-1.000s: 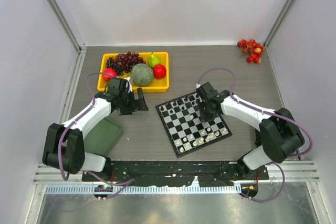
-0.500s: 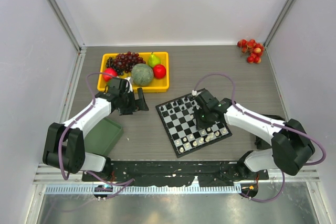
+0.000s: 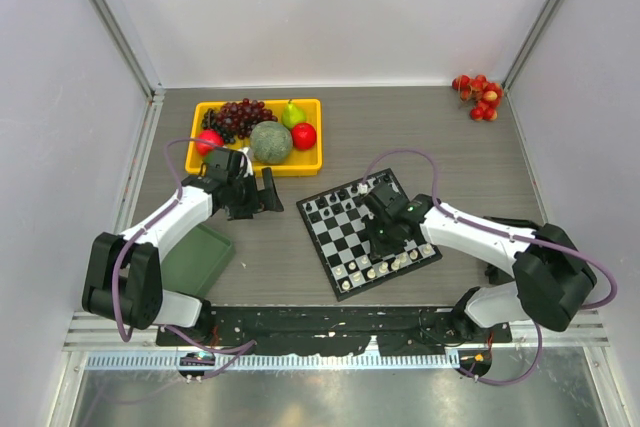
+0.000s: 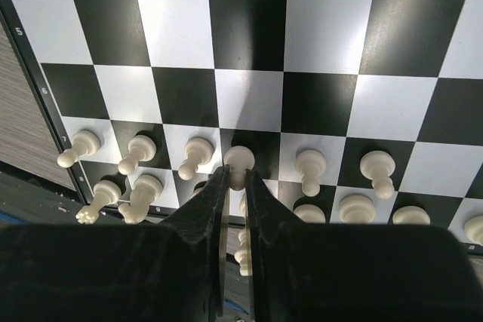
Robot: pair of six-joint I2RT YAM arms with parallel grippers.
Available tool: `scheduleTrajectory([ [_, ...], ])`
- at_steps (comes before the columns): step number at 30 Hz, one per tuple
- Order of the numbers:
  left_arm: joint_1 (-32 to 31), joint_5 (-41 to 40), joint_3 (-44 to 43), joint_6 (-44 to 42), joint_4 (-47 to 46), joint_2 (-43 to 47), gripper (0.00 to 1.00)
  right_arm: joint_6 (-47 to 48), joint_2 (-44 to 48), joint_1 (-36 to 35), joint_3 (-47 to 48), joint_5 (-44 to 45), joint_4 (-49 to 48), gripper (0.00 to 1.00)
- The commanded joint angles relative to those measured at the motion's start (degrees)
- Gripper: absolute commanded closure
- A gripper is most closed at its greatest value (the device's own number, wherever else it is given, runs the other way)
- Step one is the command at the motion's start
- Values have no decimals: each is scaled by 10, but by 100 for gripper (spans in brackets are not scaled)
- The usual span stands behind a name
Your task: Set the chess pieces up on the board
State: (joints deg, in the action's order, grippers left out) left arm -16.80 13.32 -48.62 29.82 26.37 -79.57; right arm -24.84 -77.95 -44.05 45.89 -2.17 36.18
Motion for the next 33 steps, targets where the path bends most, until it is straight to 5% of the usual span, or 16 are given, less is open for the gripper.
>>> scheduleTrajectory([
  [1,-2,10,-14,3,-22,2,4,-9,-19,-9,6,11,0,88],
  [14,-2,11,-15,1,-21,-4,4,-12,-19,-13,17,53,19,87],
  [23,-2,6,-11,2,-19,0,4,15,-6,-13,72,37,0,57],
  [33,-2,-2,-14,-5,-8,11,5,41,-85,63,163,59,-6,52],
])
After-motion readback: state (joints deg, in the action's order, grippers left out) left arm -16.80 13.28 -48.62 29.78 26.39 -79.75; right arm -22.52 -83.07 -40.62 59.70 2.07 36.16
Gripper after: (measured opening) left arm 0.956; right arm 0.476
